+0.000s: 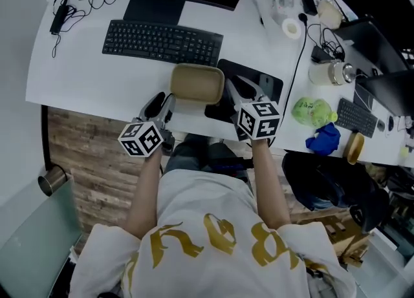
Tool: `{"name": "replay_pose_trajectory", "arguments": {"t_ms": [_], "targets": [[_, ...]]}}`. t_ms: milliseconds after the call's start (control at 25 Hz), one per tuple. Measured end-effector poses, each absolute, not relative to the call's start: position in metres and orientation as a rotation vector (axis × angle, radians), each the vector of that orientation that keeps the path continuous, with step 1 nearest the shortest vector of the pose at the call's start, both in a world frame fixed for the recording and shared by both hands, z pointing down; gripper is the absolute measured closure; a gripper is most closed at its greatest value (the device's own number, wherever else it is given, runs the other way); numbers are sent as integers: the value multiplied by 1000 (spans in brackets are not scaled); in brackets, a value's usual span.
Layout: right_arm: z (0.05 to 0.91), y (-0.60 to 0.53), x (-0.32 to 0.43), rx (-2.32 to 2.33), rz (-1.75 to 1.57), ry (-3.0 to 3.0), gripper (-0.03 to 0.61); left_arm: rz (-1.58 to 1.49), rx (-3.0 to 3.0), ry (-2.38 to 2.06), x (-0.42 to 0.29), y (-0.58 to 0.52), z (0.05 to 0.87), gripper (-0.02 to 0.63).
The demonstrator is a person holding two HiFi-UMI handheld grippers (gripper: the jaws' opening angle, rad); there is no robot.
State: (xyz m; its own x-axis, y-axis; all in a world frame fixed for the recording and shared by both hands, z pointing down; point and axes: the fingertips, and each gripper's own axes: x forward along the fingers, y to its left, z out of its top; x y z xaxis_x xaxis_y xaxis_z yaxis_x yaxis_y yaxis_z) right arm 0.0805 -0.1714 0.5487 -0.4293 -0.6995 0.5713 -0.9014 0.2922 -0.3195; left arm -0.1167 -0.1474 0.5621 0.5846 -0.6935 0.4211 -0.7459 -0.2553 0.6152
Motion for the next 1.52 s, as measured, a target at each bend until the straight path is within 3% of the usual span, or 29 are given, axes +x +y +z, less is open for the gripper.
{"name": "replay_pose_trajectory", "arguments": {"t_ms": [1520], "targets": [[576, -191, 67, 1346, 899, -2206, 528, 83, 1936, -1085, -102, -153, 577, 508]]}}
